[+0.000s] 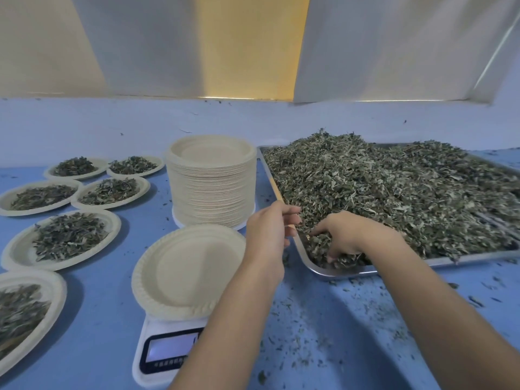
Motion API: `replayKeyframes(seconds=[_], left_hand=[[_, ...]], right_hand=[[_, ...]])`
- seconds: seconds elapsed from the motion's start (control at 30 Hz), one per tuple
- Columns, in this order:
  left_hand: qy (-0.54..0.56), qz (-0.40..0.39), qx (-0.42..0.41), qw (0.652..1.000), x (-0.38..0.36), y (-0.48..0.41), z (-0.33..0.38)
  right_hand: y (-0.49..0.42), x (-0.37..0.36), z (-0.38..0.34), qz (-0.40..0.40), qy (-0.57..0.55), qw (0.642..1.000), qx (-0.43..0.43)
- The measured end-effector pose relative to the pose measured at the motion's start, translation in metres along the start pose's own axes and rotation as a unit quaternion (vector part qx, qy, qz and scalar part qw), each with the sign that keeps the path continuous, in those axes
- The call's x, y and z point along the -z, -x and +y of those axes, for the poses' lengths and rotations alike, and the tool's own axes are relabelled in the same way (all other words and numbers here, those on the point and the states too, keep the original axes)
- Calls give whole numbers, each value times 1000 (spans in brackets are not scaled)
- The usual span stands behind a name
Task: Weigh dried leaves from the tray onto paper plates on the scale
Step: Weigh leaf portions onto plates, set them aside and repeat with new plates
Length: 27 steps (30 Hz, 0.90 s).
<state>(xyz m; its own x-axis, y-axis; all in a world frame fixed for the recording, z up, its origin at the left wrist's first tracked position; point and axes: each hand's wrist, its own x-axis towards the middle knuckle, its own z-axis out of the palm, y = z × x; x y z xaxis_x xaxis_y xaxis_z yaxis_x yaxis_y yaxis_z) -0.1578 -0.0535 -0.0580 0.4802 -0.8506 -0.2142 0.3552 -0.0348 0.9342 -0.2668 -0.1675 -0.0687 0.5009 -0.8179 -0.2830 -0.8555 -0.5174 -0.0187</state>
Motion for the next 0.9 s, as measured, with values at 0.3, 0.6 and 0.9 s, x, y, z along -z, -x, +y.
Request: replayKeyframes(seconds=[0.3, 0.6, 0.9], left_hand=[[80, 50, 36, 995, -4, -6, -6], [46, 43, 1, 998, -11, -2, -9], [48, 43, 6, 998, -12, -2, -10]], right_hand=[[-3, -4, -3, 112, -68, 990, 51], [10, -2, -8, -16, 56, 994, -92], [-2, -13, -8, 183, -183, 966, -24]])
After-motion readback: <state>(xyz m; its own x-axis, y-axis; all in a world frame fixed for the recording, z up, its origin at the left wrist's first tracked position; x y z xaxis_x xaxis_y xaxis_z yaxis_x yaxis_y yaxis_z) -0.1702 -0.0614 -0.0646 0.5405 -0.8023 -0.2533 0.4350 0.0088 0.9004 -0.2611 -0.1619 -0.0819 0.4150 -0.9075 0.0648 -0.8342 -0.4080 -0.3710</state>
